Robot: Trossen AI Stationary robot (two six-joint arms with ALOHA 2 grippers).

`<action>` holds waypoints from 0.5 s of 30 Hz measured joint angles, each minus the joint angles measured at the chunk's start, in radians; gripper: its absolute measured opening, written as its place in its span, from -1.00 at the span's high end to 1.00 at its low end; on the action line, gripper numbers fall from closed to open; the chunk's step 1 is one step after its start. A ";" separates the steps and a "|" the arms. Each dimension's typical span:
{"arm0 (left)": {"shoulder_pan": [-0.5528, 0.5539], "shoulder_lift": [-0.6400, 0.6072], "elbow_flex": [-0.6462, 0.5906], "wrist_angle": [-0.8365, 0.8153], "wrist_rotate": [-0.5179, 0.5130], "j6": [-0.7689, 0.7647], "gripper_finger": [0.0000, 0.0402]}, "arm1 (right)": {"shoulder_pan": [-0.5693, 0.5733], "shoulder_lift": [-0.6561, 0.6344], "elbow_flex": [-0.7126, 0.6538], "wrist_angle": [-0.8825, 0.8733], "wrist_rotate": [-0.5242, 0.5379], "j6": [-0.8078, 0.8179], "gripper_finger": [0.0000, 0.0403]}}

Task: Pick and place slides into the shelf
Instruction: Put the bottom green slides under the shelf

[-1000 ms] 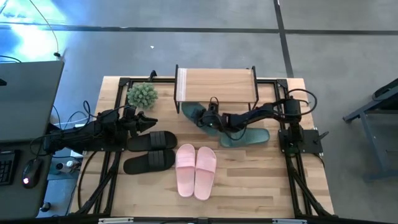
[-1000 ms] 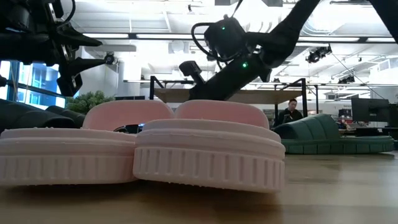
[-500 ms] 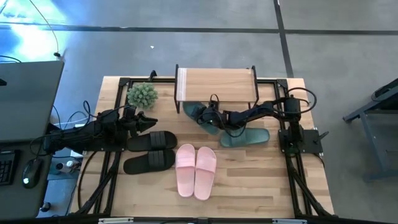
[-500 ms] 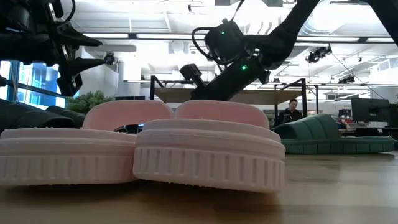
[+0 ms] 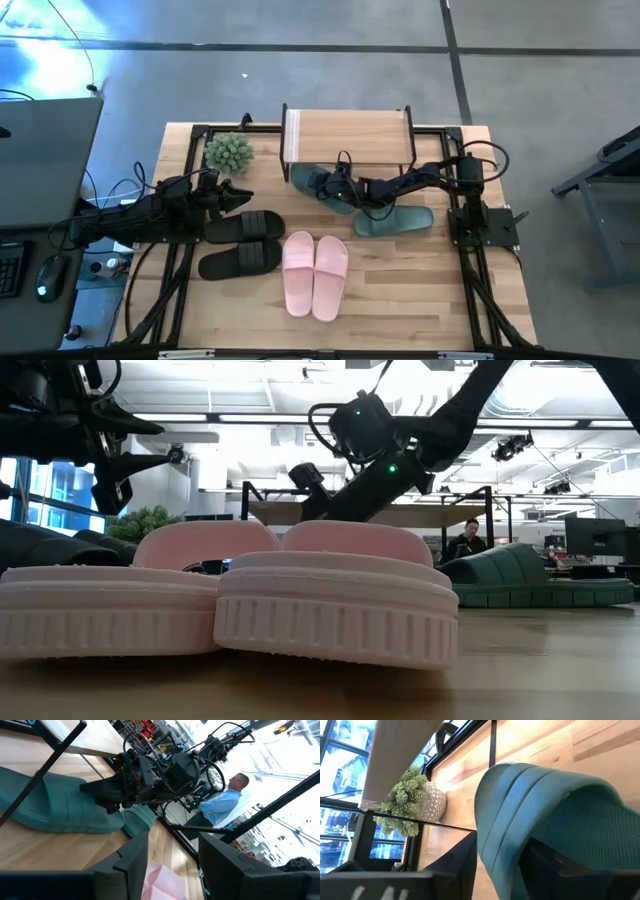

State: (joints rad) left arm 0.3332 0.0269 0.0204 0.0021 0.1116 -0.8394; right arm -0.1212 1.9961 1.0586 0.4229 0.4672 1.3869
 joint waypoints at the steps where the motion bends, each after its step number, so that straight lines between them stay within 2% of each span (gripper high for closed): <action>1: 0.000 0.000 0.000 0.000 0.000 0.000 0.21 | 0.002 0.000 0.000 0.000 0.001 -0.002 0.36; 15: 0.000 0.000 0.000 0.000 0.000 0.000 0.21 | 0.034 -0.001 0.000 -0.067 -0.007 -0.007 0.35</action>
State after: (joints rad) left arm 0.3332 0.0269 0.0200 0.0024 0.1116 -0.8391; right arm -0.0876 1.9953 1.0584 0.3558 0.4599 1.3796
